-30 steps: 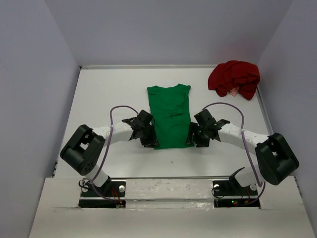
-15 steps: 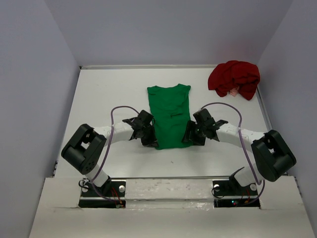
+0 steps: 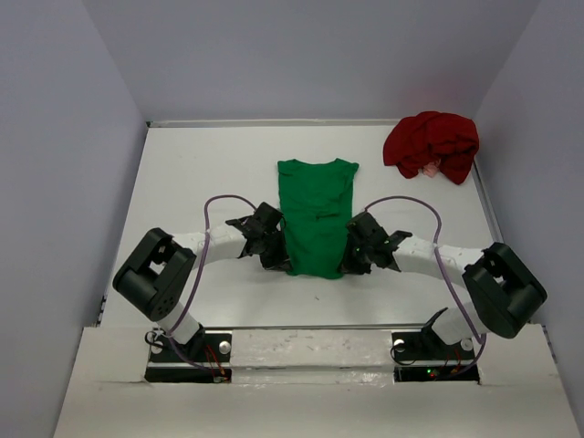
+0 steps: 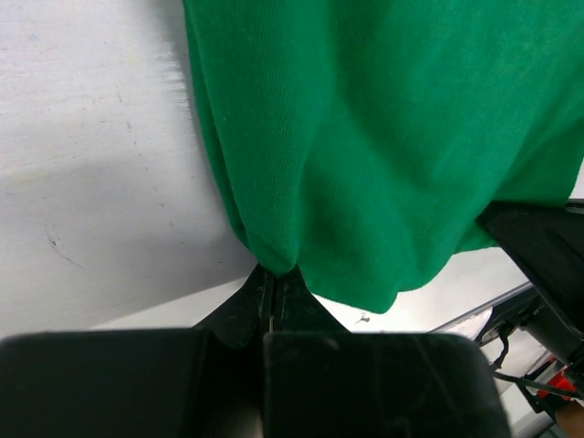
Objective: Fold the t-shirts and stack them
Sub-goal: Fold the tshirt
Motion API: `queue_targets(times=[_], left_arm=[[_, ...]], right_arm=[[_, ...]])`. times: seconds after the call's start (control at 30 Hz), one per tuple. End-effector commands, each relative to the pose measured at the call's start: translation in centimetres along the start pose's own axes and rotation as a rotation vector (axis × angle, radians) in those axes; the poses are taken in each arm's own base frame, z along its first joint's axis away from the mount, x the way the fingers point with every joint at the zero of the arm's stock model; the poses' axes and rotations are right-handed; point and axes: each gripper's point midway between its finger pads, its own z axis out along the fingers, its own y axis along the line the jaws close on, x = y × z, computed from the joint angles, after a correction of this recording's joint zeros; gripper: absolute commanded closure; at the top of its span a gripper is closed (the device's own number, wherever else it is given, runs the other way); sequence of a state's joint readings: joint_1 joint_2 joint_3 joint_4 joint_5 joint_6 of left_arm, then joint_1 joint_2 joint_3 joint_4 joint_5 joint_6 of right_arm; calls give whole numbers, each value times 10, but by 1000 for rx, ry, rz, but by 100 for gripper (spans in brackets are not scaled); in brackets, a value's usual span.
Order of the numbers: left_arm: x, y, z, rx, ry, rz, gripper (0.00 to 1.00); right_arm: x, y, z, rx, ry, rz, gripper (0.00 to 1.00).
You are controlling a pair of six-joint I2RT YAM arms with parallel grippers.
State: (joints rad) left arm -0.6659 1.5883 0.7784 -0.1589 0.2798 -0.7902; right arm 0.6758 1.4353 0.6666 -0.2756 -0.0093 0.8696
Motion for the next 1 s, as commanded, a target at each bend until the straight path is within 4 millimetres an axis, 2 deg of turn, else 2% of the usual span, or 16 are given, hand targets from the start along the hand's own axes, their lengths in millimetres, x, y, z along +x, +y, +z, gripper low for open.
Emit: queue_targets(times=[0.0,0.13,0.17,0.23,0.3,0.33,0.37,0.63,0.8,0.97], left_arm=[[4,12,-5,-50,-11,21,100],[2,12,-11,-51,-33,22,100],[1,12,-13,-50,-36,24,100],[2,11,-15,-44,-39,26,100],[2,11,-16,-44,-43,28,100],[1,12,-17,-46,-45,28,100],[1,12,-17,-46,-45,28,100],[4,13,-12,-42,-31,25,100],[5,11,-10,-37,-20,30,100],[6,11,-8,-34,-15,39,100]], right_arm=[[2,-3,3,98,-13,-23,89],[4,-2,5,122,-14,-43,84],[3,-1,4,119,-16,-41,76],[4,-2,2,116,-16,-45,66],[4,-2,0,113,-21,-42,47],[4,-3,-1,115,-21,-39,47],[5,-4,-1,116,-19,-42,38],[13,-10,-5,131,-32,4,36],[21,-6,-11,121,-60,81,38],[23,-12,-12,140,-84,115,41]])
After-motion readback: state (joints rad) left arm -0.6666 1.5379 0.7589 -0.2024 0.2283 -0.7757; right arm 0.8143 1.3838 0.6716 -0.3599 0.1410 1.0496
